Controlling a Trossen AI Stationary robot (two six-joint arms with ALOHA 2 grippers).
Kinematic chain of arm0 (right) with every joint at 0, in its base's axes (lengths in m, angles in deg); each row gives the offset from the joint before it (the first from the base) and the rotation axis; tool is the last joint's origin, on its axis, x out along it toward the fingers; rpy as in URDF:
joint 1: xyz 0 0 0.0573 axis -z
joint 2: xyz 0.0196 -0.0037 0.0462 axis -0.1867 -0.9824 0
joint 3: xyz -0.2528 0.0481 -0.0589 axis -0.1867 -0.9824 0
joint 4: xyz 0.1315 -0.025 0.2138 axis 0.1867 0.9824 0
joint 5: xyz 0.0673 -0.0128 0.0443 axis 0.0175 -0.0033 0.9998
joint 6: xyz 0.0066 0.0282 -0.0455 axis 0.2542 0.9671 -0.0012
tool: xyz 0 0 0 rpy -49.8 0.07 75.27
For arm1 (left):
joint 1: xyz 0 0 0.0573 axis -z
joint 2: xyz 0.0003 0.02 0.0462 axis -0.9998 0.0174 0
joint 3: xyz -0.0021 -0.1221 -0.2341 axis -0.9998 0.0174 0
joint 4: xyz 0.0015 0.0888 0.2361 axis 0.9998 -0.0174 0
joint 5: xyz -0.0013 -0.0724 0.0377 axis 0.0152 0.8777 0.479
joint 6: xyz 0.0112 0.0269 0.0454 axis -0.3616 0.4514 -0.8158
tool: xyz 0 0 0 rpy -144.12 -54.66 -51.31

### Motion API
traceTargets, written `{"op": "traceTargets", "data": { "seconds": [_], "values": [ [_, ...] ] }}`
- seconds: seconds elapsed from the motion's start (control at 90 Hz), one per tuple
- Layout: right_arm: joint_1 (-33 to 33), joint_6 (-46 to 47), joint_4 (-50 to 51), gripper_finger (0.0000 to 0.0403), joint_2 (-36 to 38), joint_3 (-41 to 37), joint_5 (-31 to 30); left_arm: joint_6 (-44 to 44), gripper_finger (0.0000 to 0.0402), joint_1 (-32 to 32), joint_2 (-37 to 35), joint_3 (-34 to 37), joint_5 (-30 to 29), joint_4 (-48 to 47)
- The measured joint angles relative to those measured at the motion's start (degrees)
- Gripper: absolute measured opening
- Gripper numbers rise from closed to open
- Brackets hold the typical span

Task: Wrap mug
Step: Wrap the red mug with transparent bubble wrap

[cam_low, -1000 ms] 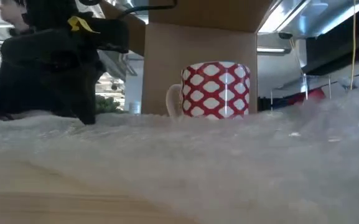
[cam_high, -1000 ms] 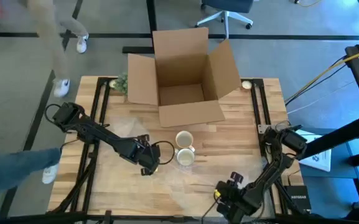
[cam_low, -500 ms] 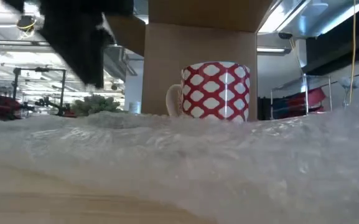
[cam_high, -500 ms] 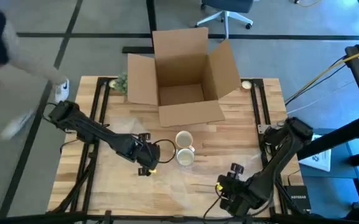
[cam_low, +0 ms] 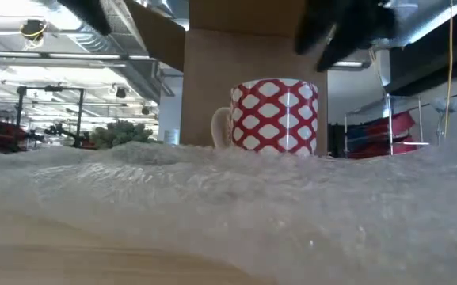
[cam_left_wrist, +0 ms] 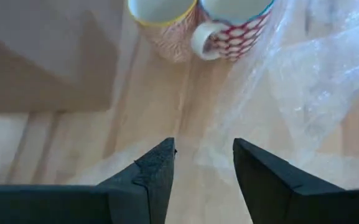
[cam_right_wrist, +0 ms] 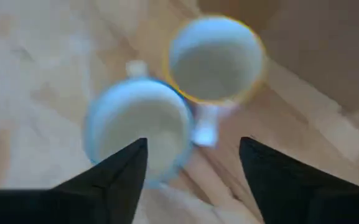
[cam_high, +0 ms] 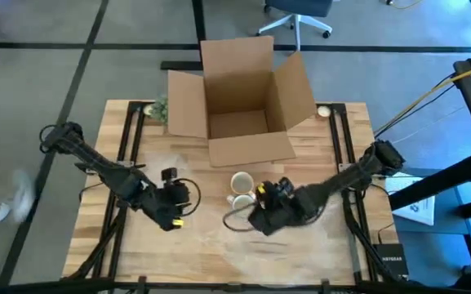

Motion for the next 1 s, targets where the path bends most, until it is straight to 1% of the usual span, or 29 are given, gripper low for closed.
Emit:
{"op": "traceTargets", "data": {
  "seconds": [0.067, 0.111, 0.167, 0.233, 0.289, 0.378, 0.556, 0.656, 0.767, 0.889, 1.0],
  "values": [
    [1.65, -1.26, -3.02, 0.0278, -0.74, 0.09, 4.84, 1.97, 0.0147, 1.33, -0.32, 2.21, -0.24, -0.31],
    [2.35, -1.15, -2.95, 0.0288, -1.09, 0.01, 7.11, 3.45, 0.0147, 2.23, -0.35, 3.39, -0.66, -0.09],
    [3.1, 0.01, -2.08, 0.0298, -1.7, -0.09, 7.74, 5.1, 0.0147, 3.19, -0.42, 4.78, -1.33, -0.02],
    [3.38, 1.99, -0.94, 0.0304, -1.82, 0.02, 6.97, 7.09, 0.0147, 4.06, -0.51, 6.27, -2.3, -0.01],
    [3.48, 3.64, 1.36, 0.0303, -1.87, -0.17, 6.32, 8.52, 0.0147, 4.53, -0.51, 7.31, -2.9, -0.07],
    [3.96, 5.03, 0.69, 0.0297, -2.44, -0.53, 5.68, 9.84, 0.0147, 5.21, -0.51, 8.74, -3.37, 0.67],
    [4.09, 6.83, 1.13, 0.0273, -4.17, -1.86, 7.61, 10.28, 0.0147, 5.78, -0.51, 10.13, -3.34, 2.43],
    [4.09, 6.96, -0.29, 0.0251, -6.01, -1.92, 8.32, 9.1, 0.0147, 6.04, -0.51, 10.13, -3.55, 4.41],
    [4.48, 6.68, -2.58, 0.0213, -7.23, -1.84, 8.38, 7.1, 0.0147, 6.18, -0.51, 10.13, -3.87, 6.88],
    [5.0, 6.61, -2.47, 0.0156, -8.34, -1.84, 9.58, 6.92, 0.0147, 6.15, -0.51, 10.13, -3.99, 8.3],
    [5.35, 5.41, -1.45, 0.0091, -8.59, -1.86, 10.36, 6.9, 0.0147, 6.15, -0.51, 10.15, -4.14, 8.45]
  ]
}}
